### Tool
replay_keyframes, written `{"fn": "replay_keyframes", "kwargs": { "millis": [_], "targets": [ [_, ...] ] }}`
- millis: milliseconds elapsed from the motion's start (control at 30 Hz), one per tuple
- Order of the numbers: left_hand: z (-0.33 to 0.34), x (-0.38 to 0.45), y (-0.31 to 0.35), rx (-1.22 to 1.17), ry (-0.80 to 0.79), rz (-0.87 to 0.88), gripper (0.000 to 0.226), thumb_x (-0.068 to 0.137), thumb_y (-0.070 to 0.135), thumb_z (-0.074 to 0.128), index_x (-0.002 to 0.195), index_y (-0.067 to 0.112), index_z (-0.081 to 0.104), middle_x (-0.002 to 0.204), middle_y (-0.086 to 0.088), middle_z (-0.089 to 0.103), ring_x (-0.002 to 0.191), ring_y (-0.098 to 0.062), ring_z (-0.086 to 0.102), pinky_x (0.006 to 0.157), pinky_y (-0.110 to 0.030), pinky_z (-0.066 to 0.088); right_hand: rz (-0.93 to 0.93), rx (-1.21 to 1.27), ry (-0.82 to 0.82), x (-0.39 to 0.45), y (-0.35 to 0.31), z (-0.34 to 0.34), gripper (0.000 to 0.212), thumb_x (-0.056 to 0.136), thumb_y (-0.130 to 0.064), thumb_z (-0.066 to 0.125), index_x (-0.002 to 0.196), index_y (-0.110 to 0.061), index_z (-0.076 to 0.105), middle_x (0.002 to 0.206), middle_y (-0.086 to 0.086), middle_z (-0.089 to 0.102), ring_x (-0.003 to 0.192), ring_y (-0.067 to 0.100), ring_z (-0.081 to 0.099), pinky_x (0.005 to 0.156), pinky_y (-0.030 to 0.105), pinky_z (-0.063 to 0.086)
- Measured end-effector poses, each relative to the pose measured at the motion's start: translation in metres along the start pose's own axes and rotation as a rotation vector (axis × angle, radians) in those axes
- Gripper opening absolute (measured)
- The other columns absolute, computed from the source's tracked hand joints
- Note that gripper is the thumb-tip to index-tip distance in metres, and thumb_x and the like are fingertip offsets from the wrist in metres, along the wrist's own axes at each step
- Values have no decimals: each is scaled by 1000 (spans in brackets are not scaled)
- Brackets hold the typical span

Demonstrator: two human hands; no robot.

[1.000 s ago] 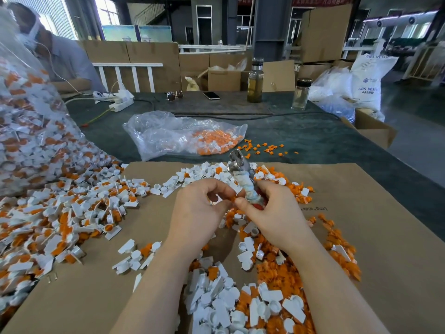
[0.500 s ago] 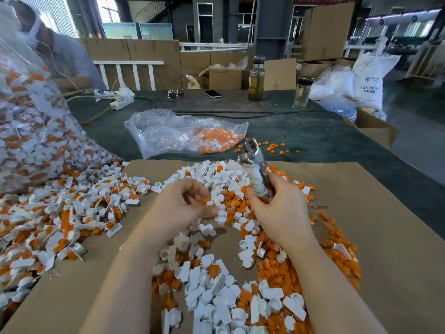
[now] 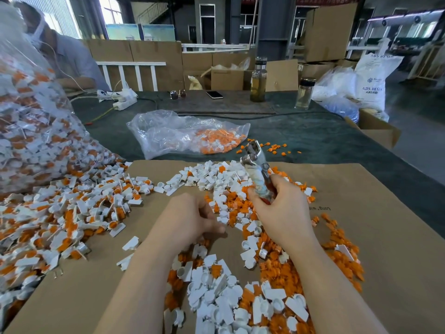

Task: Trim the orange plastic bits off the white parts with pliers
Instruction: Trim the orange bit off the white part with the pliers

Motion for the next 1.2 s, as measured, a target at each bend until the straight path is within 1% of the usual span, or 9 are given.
{"fn": "replay_keyframes", "kwargs": {
  "millis": [100,300,533,667,800,867,967,1067,1200],
  "targets": [
    [-3,-4,2,-206,77,46,23,70,34,89,63,22,71,60,4,70,50,-9,64,46,-23,53,1,8,17,-1,-1,-1,18,88,-39,65,83,-35,49,71,-21,55,64,4,57,53,22,46],
    [2,-5,10,-733,146,48,10,88,18,75,97,17,72,78,2,77,72,-11,75,68,-28,63,3,44,27,-1,-1,-2,17,89,-38,66,82,-34,50,71,-19,56,65,3,57,53,20,41],
    [13,-4,19,-1274,135,-19,13,90,1,68,103,5,69,86,-14,77,85,-22,76,69,-24,61,-28,92,28,-3,-3,-1,16,89,-32,67,86,-35,51,73,-19,59,68,2,59,59,20,49],
    [16,-5,20,-1257,189,-11,10,86,8,74,96,7,74,88,-8,78,88,-18,74,80,-30,60,-46,105,38,-4,-6,0,17,89,-36,65,87,-39,49,74,-21,58,72,0,59,58,19,50],
    [14,-6,19,-1111,315,-33,5,81,16,80,85,17,77,71,7,74,59,0,61,68,-25,49,-51,112,36,-4,-7,0,17,89,-38,65,85,-40,48,71,-19,58,78,-4,58,55,16,46],
    [13,-7,21,-1142,325,-25,8,80,13,81,86,12,76,67,3,72,57,-3,62,62,-23,54,-60,116,39,-5,-7,0,15,89,-38,65,87,-37,50,72,-20,58,79,-4,58,55,17,47],
    [14,-10,25,-1188,299,-11,8,82,5,78,89,5,73,72,-8,75,65,-14,71,63,-22,59,-65,113,42,-6,-9,0,16,88,-39,66,86,-36,50,71,-21,57,80,-5,58,57,18,49],
    [16,-12,29,-1175,273,11,8,84,1,75,91,-1,72,74,-13,75,65,-16,73,63,-23,60,-66,108,71,-6,-10,0,17,87,-37,67,85,-36,50,70,-21,57,77,-2,59,56,20,50],
    [17,-15,34,-1154,269,25,8,82,3,77,90,1,73,75,-14,76,69,-21,74,65,-25,61,-65,95,122,-7,-10,-3,17,86,-36,67,87,-35,50,69,-23,55,70,-2,59,57,21,50]
  ]
}}
Point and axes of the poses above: each hand's wrist, its own x-axis towards the middle knuckle, its own z-axis out of the palm, y = z × x, the point moved 4 cm from there along x, towards the middle knuckle
